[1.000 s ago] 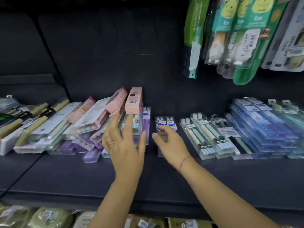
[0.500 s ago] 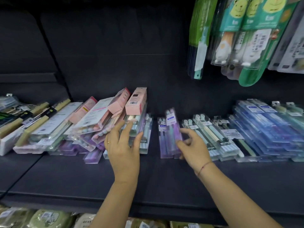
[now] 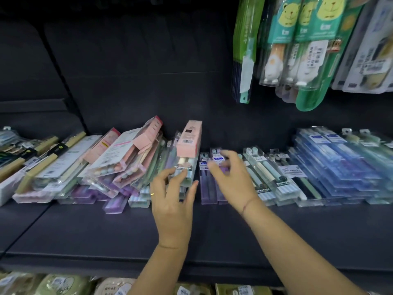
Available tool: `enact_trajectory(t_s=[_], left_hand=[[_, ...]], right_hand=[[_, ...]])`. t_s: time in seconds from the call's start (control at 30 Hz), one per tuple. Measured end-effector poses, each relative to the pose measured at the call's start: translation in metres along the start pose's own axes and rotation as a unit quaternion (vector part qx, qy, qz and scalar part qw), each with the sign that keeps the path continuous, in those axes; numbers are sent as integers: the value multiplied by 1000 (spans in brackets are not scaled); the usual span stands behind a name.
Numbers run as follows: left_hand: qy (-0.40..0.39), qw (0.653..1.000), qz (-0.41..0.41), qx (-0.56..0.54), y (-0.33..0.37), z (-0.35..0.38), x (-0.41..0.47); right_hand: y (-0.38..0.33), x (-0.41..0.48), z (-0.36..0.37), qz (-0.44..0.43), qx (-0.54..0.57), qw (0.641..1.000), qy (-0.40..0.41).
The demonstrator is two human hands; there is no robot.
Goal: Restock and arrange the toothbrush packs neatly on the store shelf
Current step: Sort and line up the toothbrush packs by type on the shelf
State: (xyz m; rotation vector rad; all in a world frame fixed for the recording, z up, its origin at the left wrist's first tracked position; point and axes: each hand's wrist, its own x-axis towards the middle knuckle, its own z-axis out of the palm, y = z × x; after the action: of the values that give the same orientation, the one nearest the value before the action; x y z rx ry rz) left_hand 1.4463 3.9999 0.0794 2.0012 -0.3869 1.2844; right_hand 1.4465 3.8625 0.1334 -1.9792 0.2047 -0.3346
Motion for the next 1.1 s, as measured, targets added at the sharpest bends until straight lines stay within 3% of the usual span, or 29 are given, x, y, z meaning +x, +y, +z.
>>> enact_trajectory(t_s=[0.07,0.1,0.33,0.5,0.73,0.93,1.1], left_hand=[[-15,1000,2,-3,3,3,-5],[-22,1000,2,-6,4,4,-7],[-48,998,-8,-28,2,3,-9],[-33,999,-32,-22,2,1,-9],[39,997,-64,-5,0,-5,-1],[50,994,-93,-25,0,-12,2],[42,984,-157,-73,11,-13,0]], right_hand=[[-16,20,11,92,172,977,-86],[-23,30,15,126,201,965,-116],[-19,61,22,164,162,971,-59],[1,44,-2,103,27,994,-22],[7,4,-6,45,-84,995,-18],[0,-2,-14,39,-30,999,13],[15,-30,-36,-45,1,997,61]])
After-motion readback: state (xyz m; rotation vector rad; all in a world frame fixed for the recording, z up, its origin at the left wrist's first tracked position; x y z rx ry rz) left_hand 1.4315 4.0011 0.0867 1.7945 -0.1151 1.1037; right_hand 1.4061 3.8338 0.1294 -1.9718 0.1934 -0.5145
